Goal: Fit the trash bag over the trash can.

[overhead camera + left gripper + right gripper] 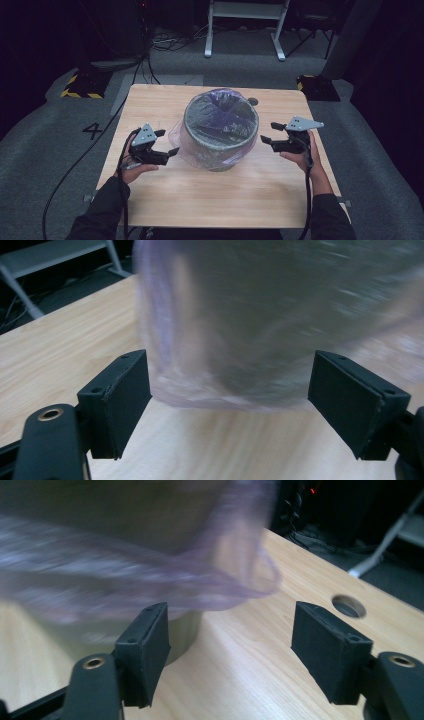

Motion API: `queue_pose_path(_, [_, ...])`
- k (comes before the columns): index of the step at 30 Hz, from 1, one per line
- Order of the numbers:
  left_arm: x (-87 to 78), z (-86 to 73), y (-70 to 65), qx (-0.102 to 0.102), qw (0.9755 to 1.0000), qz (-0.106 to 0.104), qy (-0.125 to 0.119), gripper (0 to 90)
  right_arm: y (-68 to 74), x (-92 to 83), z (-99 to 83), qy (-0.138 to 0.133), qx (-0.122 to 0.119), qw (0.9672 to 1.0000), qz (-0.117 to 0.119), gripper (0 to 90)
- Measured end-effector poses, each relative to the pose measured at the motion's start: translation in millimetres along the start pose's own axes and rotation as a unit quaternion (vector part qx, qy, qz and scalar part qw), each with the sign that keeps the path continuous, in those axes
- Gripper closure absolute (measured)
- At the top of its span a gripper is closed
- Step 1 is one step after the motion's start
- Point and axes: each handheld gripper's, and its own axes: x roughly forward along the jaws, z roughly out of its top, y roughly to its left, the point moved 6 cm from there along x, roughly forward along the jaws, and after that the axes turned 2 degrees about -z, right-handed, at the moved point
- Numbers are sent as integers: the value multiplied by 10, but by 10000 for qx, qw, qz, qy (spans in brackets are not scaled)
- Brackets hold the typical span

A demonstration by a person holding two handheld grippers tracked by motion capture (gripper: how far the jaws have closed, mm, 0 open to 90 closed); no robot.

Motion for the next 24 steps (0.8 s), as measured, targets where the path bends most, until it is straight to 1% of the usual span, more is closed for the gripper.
queue_pose_path(1, [4, -2, -41, 28, 10000, -69, 13, 156, 71, -15, -4, -7, -146, 9999, 41, 308])
queue_pose_path(3, [25, 14, -124, 46, 9999, -135, -7, 155, 195, -22, -11, 55, -355, 9992, 160, 292])
queue_pose_path(5, [51, 45, -211, 80, 9996, -251, -41, 156, 343, -23, 14, 3, -537, 9984, 201, 272])
queue_pose_path(6, [66, 55, -239, 106, 9995, -302, -54, 155, 398, -20, 32, -41, -601, 9980, 206, 266])
queue_pose_path(8, [129, 68, -310, 200, 9988, -437, 4, 155, 473, 1, 65, -69, -693, 9975, 136, 245])
queue_pose_path(9, [170, 67, -322, 249, 9987, -439, 75, 155, 530, 23, 80, -74, -791, 9967, 152, 248])
queue_pose_path(11, [249, 53, -340, 297, 9983, -439, 225, 158, 604, 71, 79, -22, -905, 9958, 167, 302])
queue_pose_path(12, [287, 46, -340, 339, 9981, -429, 284, 173, 634, 103, 68, 45, -988, 9949, 176, 381])
queue_pose_path(13, [320, 40, -337, 365, 9980, -390, 341, 208, 661, 132, 53, 95, -1067, 9940, 221, 460])
queue_pose_path(14, [341, 34, -331, 417, 9979, -324, 379, 259, 682, 155, 41, 115, -1120, 9933, 261, 504])
queue_pose_path(15, [357, 28, -327, 507, 9975, -293, 407, 345, 694, 170, 29, 100, -1129, 9932, 263, 588])
queue_pose_path(16, [380, 13, -320, 625, 9967, -212, 463, 481, 702, 178, 14, 59, -1118, 9932, 316, 707])
queue_pose_path(17, [392, 3, -311, 697, 9960, -166, 531, 576, 714, 187, -11, -11, -1012, 9936, 500, 757])
queue_pose_path(18, [404, -2, -300, 732, 9959, -123, 508, 649, 717, 199, -30, -20, -949, 9937, 596, 810])
queue_pose_path(19, [409, -2, -285, 784, 9957, -103, 478, 758, 712, 213, -59, 18, -934, 9936, 636, 861])
queue_pose_path(20, [411, -2, -274, 807, 9956, -58, 476, 822, 699, 227, -88, 50, -941, 9939, 564, 890])
queue_pose_path(21, [407, 1, -262, 767, 9963, -79, 380, 877, 691, 231, -99, 48, -911, 9943, 544, 900])
queue_pose_path(22, [404, 1, -257, 725, 9967, -112, 349, 897, 684, 225, -110, 8, -824, 9950, 572, 900])
queue_pose_path(24, [419, -14, -242, 717, 9966, -146, 388, 899, 678, 213, -123, -37, -733, 9954, 609, 900])
